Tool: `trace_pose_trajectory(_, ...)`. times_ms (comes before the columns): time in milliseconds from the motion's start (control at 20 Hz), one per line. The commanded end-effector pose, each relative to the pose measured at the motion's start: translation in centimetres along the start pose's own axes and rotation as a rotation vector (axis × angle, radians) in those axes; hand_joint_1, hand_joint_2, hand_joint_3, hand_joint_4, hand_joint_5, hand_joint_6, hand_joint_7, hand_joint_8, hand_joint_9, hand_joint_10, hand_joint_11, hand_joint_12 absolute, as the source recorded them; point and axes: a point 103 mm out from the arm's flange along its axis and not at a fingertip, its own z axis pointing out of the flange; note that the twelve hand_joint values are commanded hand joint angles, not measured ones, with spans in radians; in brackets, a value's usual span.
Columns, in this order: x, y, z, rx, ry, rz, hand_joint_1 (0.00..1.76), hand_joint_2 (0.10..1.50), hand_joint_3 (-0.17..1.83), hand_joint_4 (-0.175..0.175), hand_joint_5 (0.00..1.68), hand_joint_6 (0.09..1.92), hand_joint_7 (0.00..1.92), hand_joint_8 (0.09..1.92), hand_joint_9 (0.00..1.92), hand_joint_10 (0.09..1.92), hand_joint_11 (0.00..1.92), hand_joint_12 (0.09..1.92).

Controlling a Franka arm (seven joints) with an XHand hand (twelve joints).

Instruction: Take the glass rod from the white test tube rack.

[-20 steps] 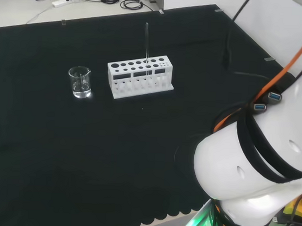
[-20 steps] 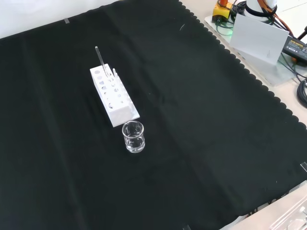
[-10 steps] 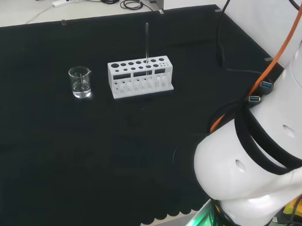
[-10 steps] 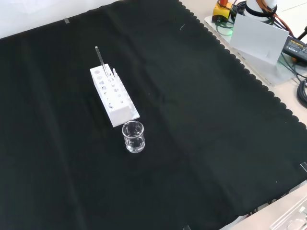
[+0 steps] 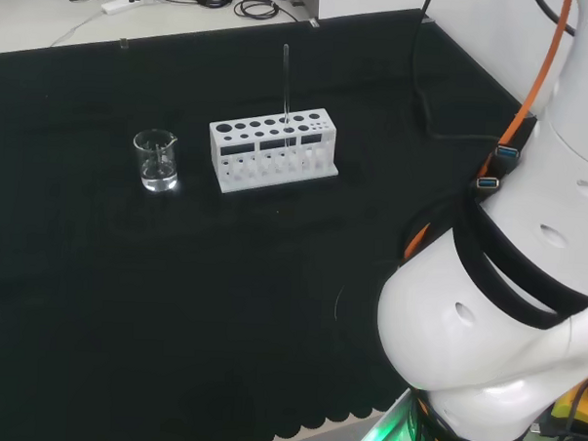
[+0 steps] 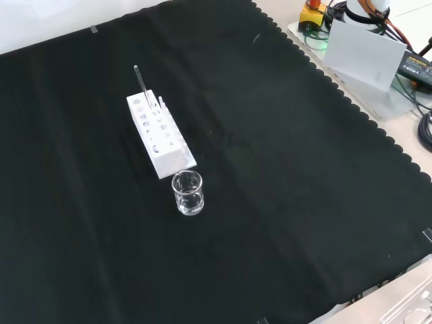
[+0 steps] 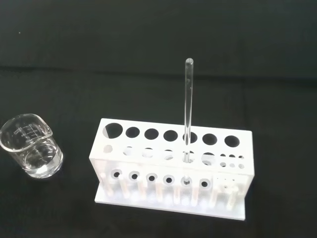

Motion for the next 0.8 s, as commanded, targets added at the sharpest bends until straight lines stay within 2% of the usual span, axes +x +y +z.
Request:
trace_pose_trajectory(50, 0.1, 2.3, 1.6, -0.022, 0.025, -0.021, 0.46, 0.91, 0.37, -0.155, 0.3, 0.09, 0.36, 0.83, 0.85, 0.7, 0.61, 1.27)
trace_pose_trajectory(200, 0.0, 3.4, 2.6, -0.017, 0.025, -0.006, 0.46, 0.91, 0.37, -0.161, 0.32, 0.09, 0.42, 0.84, 0.9, 0.7, 0.65, 1.26)
trace_pose_trajectory(400, -0.1, 4.5, 4.0, -0.011, 0.027, -0.017, 0.46, 0.91, 0.37, -0.166, 0.34, 0.09, 0.46, 0.85, 0.92, 0.7, 0.67, 1.25)
trace_pose_trajectory(550, -1.4, 5.7, 5.7, -0.013, 0.045, -0.025, 0.46, 0.91, 0.37, -0.167, 0.35, 0.09, 0.47, 0.85, 0.93, 0.71, 0.68, 1.25)
trace_pose_trajectory(800, -0.9, 5.6, 5.7, -0.002, 0.03, -0.023, 0.46, 0.91, 0.38, -0.169, 0.35, 0.09, 0.49, 0.86, 0.94, 0.71, 0.68, 1.24)
